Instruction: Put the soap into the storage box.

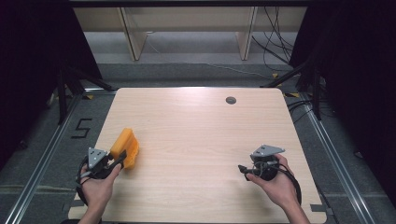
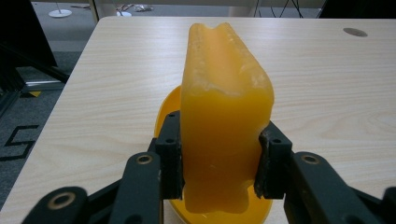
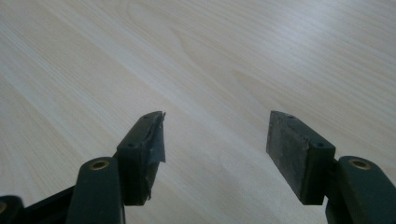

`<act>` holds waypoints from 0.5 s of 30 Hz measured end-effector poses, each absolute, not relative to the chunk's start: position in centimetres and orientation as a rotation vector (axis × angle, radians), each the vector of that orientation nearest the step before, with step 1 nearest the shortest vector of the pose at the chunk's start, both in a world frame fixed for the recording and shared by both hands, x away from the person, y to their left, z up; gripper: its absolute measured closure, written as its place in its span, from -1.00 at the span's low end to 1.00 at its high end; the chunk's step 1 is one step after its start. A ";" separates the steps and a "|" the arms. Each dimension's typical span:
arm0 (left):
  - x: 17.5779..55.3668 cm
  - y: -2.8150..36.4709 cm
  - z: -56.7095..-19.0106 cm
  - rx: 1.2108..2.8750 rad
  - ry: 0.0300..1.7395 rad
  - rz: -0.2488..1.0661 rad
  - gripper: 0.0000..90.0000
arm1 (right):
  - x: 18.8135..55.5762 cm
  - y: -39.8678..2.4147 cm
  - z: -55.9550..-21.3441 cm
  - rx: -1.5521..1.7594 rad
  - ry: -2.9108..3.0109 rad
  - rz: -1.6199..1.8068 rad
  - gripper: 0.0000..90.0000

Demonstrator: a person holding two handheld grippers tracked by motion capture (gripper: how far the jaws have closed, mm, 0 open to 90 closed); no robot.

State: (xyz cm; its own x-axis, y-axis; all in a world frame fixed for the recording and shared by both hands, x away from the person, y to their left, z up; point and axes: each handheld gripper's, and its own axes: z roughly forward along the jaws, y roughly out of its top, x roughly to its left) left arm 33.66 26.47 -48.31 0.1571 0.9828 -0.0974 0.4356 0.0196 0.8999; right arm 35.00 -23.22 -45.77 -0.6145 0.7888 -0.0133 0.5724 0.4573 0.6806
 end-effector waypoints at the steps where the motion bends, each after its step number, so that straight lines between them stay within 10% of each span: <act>1: 33.7 26.5 -48.4 1.552 1.410 0.780 0.34 | 35.0 -23.2 -45.8 1.165 2.381 0.929 -0.17; 15: 34.0 26.5 -48.7 1.568 1.397 0.757 0.31 | 35.0 -23.2 -45.8 1.157 2.385 0.930 -0.17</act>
State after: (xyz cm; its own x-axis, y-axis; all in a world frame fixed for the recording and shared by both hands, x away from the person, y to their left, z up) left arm 33.96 26.55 -48.72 0.1819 0.9772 -0.1093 0.4419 0.0181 0.8969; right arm 34.99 -23.17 -45.79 -0.6153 0.7882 -0.0121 0.5721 0.4571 0.6810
